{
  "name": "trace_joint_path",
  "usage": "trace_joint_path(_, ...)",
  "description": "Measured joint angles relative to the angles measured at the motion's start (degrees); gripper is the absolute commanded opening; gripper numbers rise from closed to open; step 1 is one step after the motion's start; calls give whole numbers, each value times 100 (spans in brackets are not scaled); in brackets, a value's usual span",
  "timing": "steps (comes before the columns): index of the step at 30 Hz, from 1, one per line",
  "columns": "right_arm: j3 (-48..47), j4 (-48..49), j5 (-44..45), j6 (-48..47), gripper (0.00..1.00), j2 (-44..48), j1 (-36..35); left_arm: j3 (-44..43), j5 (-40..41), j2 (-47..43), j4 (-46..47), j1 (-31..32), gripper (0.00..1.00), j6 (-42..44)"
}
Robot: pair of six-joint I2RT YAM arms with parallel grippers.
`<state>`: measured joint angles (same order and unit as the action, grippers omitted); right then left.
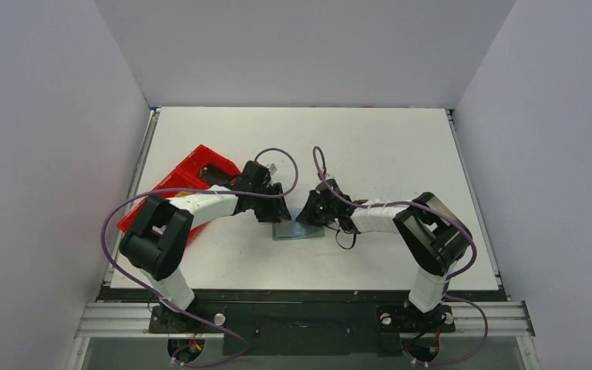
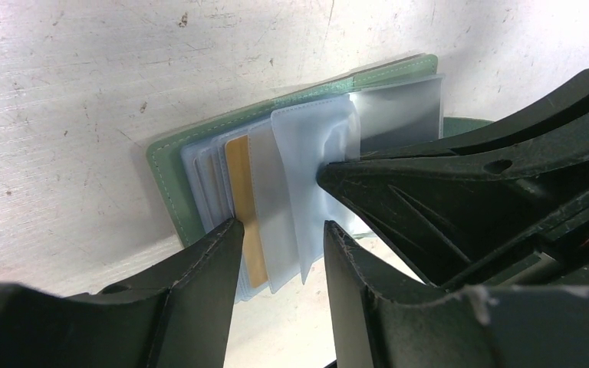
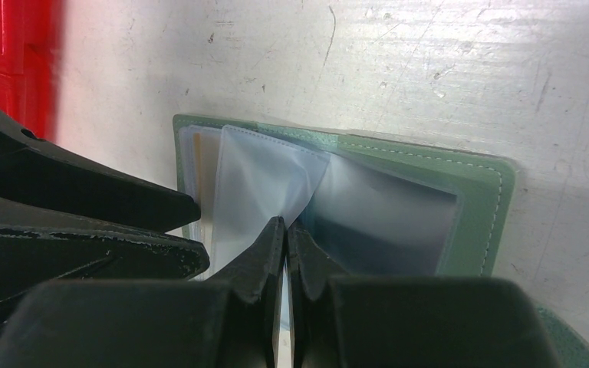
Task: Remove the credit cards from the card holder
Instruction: Remove the credit card from the card holder.
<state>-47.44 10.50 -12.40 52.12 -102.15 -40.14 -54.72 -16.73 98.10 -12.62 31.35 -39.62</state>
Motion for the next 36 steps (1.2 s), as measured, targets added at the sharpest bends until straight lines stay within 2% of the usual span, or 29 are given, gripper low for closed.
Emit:
trace_joint_path(16, 0, -2, -9, -2, 0, 0, 7, -33, 660, -125, -116, 317, 41, 155)
trace_joint_path(36, 0, 28, -90, -2, 0, -35, 31, -28, 903, -308, -212, 424, 41, 192)
